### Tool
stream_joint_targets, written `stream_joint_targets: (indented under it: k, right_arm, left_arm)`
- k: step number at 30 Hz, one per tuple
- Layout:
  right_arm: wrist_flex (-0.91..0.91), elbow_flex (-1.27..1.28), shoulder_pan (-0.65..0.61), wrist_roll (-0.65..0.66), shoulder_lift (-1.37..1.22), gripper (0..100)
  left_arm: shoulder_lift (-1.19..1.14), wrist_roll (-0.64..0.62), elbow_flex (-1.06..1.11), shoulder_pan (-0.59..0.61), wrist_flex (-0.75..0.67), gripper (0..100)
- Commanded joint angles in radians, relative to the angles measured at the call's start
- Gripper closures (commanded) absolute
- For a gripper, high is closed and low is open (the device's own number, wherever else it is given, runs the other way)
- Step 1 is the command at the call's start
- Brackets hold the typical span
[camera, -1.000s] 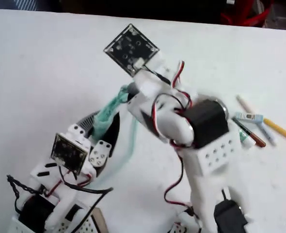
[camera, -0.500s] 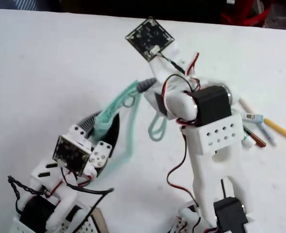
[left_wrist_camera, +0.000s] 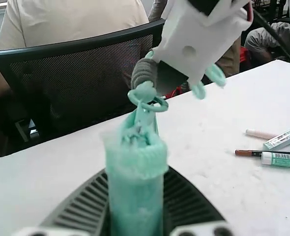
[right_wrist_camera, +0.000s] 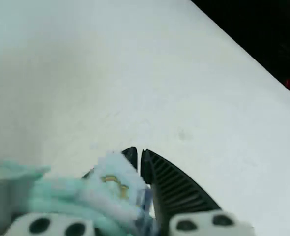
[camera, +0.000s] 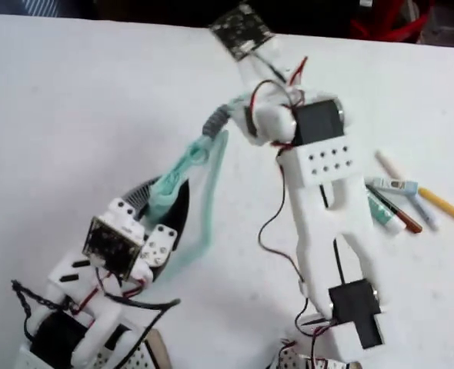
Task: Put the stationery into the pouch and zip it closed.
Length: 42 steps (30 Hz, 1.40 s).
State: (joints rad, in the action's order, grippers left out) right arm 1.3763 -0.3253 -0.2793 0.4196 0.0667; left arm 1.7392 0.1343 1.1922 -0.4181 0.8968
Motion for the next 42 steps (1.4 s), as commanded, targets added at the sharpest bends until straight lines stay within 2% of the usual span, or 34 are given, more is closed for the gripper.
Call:
stream_joint_targets:
  k: [1,4,14,17,21,23,26,31,33,35,42]
  right_arm:
    - [-0.051,-0.009,0.071,-0.011,-0.016,98.0]
    - [-0.051,-0.011,0.096,-0.011,-0.039,98.0]
    - [-0.042,-0.011,0.133,0.018,-0.044,97.8]
    - [0.101,-0.032,0.117,0.198,-0.033,93.0]
    - [0.278,-0.034,0.163,0.485,-0.024,68.3]
    - [0.341,-0.031,0.22,0.655,-0.027,60.8]
    - [0.337,0.032,0.323,0.809,-0.007,61.5]
    - [0.335,0.104,0.447,0.937,0.068,67.6]
    - [0.34,0.123,0.456,0.939,0.125,68.5]
    - [0.34,0.181,0.407,0.881,0.214,68.6]
    - [0.269,0.471,-0.033,0.465,0.73,68.6]
  left_arm:
    - [0.085,0.011,-0.005,-0.002,0.043,98]
    - [0.096,0.052,-0.02,-0.002,0.058,98]
    - [0.09,0.052,-0.018,-0.002,0.058,98]
    - [0.09,0.052,-0.018,-0.002,0.06,98]
    - [0.09,0.052,-0.017,-0.002,0.06,98]
    - [0.09,0.052,-0.017,-0.002,0.06,98]
    - [0.09,0.052,-0.017,-0.002,0.06,98]
    - [0.09,0.054,-0.017,-0.002,0.06,98]
    - [0.09,0.055,-0.011,-0.002,0.058,98]
    - [0.09,0.057,0.0,-0.002,0.052,98]
    - [0.09,0.057,0.002,-0.002,0.057,98]
